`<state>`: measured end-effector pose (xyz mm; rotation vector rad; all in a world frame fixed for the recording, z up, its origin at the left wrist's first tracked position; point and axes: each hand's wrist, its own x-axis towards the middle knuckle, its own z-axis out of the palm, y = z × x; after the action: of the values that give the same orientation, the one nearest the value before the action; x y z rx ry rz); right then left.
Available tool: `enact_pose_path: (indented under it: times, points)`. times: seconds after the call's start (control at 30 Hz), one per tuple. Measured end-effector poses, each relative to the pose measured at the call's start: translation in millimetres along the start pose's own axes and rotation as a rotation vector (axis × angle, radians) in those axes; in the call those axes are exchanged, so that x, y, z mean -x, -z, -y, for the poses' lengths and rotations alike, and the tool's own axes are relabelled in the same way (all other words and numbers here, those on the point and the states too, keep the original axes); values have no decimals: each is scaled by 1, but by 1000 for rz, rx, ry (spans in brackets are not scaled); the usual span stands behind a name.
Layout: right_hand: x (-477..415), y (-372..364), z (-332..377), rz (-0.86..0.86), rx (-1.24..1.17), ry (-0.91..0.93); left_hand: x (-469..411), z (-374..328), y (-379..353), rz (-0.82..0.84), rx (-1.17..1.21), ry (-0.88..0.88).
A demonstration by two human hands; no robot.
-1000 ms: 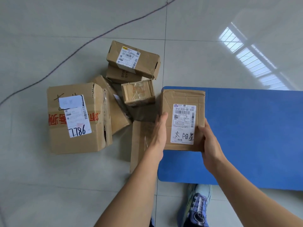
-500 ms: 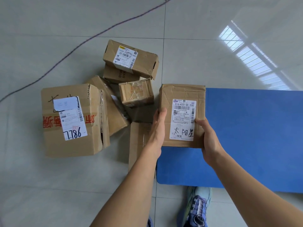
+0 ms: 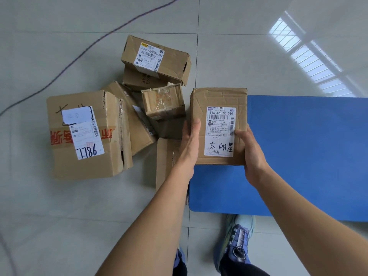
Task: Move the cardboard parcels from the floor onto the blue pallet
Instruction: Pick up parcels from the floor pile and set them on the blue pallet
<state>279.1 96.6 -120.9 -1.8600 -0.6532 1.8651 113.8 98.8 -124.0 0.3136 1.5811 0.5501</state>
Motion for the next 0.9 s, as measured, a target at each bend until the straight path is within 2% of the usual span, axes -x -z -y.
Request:
enact_pose_path:
  times: [0.17, 0.43, 0.67, 0.9]
  points:
    - [29, 3, 12, -107, -63, -11, 27, -4, 13, -60, 6, -15]
    - [95, -22, 34, -183, -25, 143, 114, -1, 59, -101, 6, -71]
    - [134, -109, 41, -20, 53, 136, 168, -4, 151, -306, -101, -162]
    - [125, -206, 31, 132, 114, 70, 159, -7, 242, -563, -206, -233]
